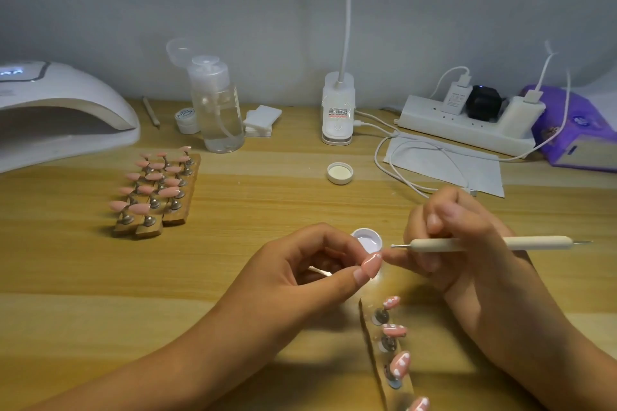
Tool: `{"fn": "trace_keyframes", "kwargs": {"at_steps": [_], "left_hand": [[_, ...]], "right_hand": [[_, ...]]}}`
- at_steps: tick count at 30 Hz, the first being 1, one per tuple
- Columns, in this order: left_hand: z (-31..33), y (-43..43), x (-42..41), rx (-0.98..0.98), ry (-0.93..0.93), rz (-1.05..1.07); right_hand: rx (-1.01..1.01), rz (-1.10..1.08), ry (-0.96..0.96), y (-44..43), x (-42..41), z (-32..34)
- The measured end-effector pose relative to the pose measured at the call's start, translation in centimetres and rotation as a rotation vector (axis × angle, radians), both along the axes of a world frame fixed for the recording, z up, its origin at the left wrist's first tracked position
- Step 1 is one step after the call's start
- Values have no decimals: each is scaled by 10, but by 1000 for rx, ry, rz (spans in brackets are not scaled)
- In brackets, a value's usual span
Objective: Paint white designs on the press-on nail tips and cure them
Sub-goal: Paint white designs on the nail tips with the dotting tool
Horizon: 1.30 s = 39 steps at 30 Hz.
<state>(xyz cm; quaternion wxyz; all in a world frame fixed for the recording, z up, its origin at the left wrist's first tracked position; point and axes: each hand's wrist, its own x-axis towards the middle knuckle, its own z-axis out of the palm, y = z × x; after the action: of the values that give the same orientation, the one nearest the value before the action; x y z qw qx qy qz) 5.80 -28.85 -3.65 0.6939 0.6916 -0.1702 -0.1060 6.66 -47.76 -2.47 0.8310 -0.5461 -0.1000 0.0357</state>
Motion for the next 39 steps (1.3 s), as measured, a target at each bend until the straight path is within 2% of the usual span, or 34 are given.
{"fn": "trace_keyframes", "kwargs": {"at_steps": [4,7,11,20,34,39], "left_hand": [[1,0,0,-9,28,4],[2,0,0,-39,43,11],[2,0,1,-105,68,55],[-2,4,7,-173,127,115],[-2,4,7,-180,128,100],[-2,3,6,-177,121,97]], "right_hand": [[-64,-130,-47,-4,2,-4],[-259,-208,-107,-6,2,-5],[-475,-213,-227,-5,0,-7],[-771,-235,-368,5,-2,-16],[-870,-177,-342,3,3,-23],[-784,-222,-324,4,1,-19]]}}
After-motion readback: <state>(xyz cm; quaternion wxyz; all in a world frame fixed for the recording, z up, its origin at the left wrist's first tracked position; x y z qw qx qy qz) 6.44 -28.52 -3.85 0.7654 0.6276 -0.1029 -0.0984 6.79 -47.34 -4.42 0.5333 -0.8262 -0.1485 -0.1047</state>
